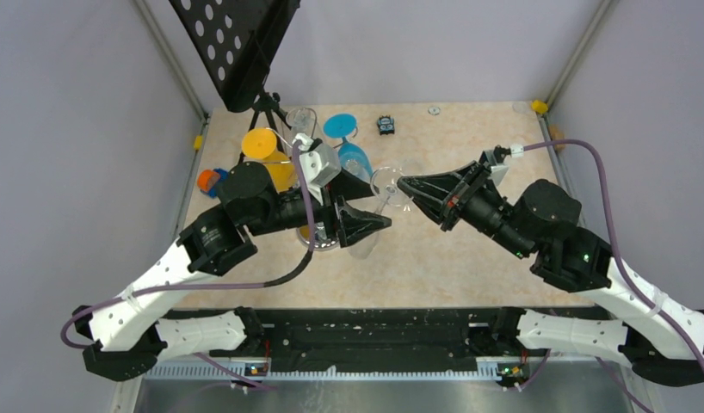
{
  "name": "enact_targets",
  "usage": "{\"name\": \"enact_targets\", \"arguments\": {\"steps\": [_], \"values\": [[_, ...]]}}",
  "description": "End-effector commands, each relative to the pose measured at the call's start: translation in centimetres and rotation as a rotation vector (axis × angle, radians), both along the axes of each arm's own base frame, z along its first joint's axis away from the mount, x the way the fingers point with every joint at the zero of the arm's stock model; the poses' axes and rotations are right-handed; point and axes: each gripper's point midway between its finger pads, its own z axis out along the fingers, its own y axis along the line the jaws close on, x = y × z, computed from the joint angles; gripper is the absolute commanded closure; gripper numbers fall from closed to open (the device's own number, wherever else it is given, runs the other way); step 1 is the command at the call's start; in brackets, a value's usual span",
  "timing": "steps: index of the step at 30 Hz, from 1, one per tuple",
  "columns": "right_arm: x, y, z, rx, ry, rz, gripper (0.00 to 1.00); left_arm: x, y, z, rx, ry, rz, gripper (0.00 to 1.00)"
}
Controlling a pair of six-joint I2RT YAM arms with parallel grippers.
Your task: Take the wine glass off the wine glass rack
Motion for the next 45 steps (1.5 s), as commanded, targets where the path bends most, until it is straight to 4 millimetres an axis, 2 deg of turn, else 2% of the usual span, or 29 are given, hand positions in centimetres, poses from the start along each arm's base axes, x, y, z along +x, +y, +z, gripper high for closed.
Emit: {"name": "enact_targets", "arguments": {"steps": [1, 13, 16, 18, 19, 21, 23, 26, 29, 33, 35, 37, 42, 45], "values": [[-0.3, -0.8, 3.0, 0.113, -0.041, -0.003, 1.0, -0.4, -0.7, 1.2, -0.077, 0.047, -0.029, 0.34], [-0.6, -0.4, 2.7, 0.127, -0.03, 0.024, 1.0, -0.6, -1.9, 1.1, -0.054, 0.09, -0.075, 0.61], [-0.6, -0.4, 2.7, 0.136, -0.028, 0.026, 1.0, -0.9, -2.1, 1.1, -0.052, 0.085, -0.103, 0.78], [-0.6, -0.6, 2.9, 0.141, -0.031, 0.021, 1.0, -1.1, -2.1, 1.2, -0.056, 0.079, -0.118, 0.96], [-0.5, -0.6, 2.9, 0.14, -0.032, 0.018, 1.0, -1.1, -2.1, 1.3, -0.059, 0.077, -0.119, 1.0], [-0.4, -0.6, 2.9, 0.141, -0.04, 0.013, 0.99, -1.1, -2.0, 1.6, -0.067, 0.069, -0.118, 1.0], [-0.3, -0.6, 2.8, 0.127, -0.056, 0.005, 0.8, -0.8, -1.9, 2.3, -0.085, 0.057, -0.1, 1.0], [0.1, -1.0, 2.2, 0.091, -0.091, -0.034, 0.52, 0.7, -1.6, 3.6, -0.135, 0.049, -0.01, 1.0], [0.7, -1.9, 0.8, 0.033, -0.119, -0.091, 0.37, 2.8, -0.7, 5.7, -0.217, 0.039, 0.12, 1.0], [1.2, -3.4, -0.2, 0.025, -0.157, -0.155, 0.34, 5.3, 1.3, 8.3, -0.326, 0.034, 0.294, 1.0], [1.2, -3.8, -0.5, 0.019, -0.183, -0.171, 0.33, 6.7, 2.7, 9.4, -0.386, 0.04, 0.401, 1.0], [1.2, -4.0, -0.8, 0.026, -0.208, -0.179, 0.32, 7.4, 4.4, 11.3, -0.483, 0.044, 0.476, 1.0], [0.9, -2.6, -0.5, 0.041, -0.266, -0.14, 0.3, 8.3, 7.8, 14.8, -0.712, 0.14, 0.585, 1.0], [0.6, -1.1, 0.4, 0.066, -0.312, -0.09, 0.3, 8.3, 8.7, 15.8, -0.805, 0.204, 0.588, 1.0]]}}
